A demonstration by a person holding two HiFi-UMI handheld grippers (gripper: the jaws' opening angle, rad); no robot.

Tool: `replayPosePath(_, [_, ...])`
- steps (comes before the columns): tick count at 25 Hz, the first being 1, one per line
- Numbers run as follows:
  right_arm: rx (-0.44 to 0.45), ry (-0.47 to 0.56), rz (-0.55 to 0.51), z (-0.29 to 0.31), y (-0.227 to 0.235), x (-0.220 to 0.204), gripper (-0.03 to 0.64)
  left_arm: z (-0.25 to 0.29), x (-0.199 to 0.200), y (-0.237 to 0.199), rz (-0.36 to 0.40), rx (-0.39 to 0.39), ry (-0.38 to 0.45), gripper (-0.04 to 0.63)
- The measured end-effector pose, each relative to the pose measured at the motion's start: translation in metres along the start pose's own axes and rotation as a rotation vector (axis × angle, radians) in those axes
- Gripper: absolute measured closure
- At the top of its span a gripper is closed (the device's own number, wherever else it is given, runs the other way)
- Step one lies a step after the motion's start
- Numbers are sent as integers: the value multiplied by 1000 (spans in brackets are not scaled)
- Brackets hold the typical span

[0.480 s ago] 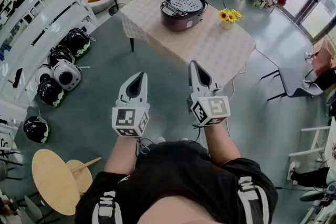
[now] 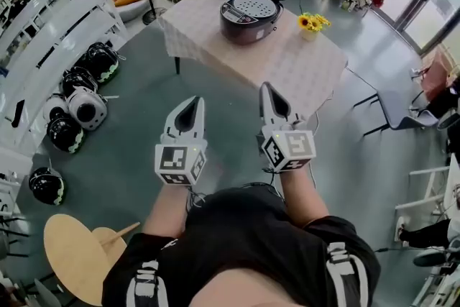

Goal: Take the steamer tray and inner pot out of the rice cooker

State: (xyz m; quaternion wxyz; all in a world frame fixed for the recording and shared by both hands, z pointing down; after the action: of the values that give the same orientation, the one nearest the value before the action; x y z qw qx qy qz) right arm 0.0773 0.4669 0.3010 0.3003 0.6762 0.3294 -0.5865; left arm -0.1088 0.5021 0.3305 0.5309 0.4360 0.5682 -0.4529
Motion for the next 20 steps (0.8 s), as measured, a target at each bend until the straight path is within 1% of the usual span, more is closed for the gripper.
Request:
replayPosePath(5, [-11, -20, -1, 7, -12, -10, 618, -3, -5, -16, -27, -15, -13, 592])
replayPosePath(9, [-13, -26, 15, 18, -15, -13, 617, -2, -6, -31, -24, -3, -14, 592])
replayPosePath(14, [-11, -20, 62, 37, -10, -20, 617, 6, -8, -45, -21, 9, -11, 592])
replayPosePath(17, [-14, -3, 62, 47, -7, -23, 617, 13, -9, -53, -17, 11, -2, 592])
replayPosePath(20, [-15, 15, 60, 64, 6, -26, 617, 32, -10, -59, -6, 16, 3, 593])
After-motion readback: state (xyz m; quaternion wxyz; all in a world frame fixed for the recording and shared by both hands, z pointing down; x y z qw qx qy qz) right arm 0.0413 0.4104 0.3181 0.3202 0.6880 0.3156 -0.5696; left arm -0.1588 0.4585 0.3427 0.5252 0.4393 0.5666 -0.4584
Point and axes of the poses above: the fingertips, and each gripper's own axes: z forward along the fingers, y to its right, x out of its top, the point moved 4 cm from there along -z, backward along the fingers, and after that the axes turned 8 degrees about x, right-handed, at the moved point
